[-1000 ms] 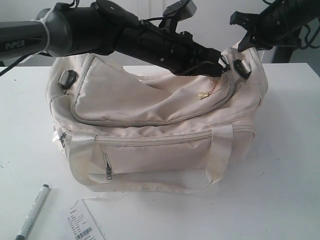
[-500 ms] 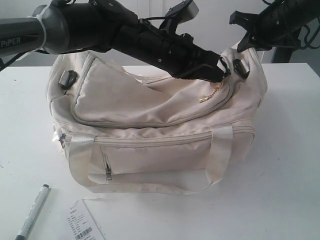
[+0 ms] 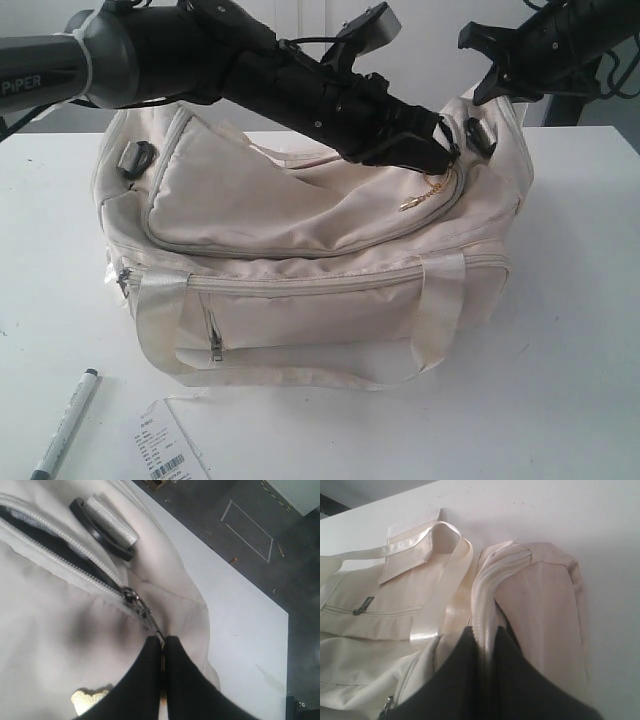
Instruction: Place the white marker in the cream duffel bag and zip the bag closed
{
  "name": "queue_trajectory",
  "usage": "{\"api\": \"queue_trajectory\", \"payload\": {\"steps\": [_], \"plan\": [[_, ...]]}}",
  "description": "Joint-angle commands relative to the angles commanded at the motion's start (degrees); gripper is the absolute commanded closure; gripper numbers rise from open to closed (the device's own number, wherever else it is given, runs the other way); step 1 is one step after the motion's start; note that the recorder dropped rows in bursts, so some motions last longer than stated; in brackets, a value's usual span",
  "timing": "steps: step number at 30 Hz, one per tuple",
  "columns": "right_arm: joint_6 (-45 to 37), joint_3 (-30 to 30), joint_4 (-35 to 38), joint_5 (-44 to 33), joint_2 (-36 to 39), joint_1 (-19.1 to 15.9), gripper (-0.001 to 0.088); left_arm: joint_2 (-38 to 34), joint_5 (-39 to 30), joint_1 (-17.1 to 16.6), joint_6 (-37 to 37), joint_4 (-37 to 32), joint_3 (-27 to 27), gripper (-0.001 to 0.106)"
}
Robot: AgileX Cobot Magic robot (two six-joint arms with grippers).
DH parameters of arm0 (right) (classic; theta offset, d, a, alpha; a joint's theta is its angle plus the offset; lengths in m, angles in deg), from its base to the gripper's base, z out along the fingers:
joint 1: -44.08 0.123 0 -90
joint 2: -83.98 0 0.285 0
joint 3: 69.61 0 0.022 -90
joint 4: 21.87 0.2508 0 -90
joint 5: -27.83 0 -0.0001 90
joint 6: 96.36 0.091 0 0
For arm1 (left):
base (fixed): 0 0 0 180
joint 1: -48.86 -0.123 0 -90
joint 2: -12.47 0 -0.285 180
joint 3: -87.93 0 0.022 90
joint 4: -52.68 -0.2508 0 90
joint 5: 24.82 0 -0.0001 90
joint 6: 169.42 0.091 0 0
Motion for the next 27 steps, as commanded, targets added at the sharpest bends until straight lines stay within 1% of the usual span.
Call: {"api": "queue_trajectory", "payload": {"steps": [7,11,20,24,27], "plan": [[0.0,0.0,0.0,0.0,0.0,0.0,0.0868,1.7,0.7,0.0,0.0,-0.1,0.0,0.105],[0.4,0.0,-0.1,0.4,0.0,0.0,0.0868,3.1,0.8,0.0,0.1,-2.2,0.0,0.105],[0.4,0.0,-0.1,0.5,0.0,-0.1,0.0868,3.6,-0.3,0.0,-0.2,-2.8,0.0,0.105],[0.5,0.0,-0.1,0.5,0.0,-0.1,0.0868,4.7,-1.6,0.0,-2.7,-6.7,0.0,0.105],[0.7,0.0,-0.1,0.7,0.0,0.0,0.0868,4.7,-2.6,0.0,-2.7,-7.0,0.0,0.105]]}}
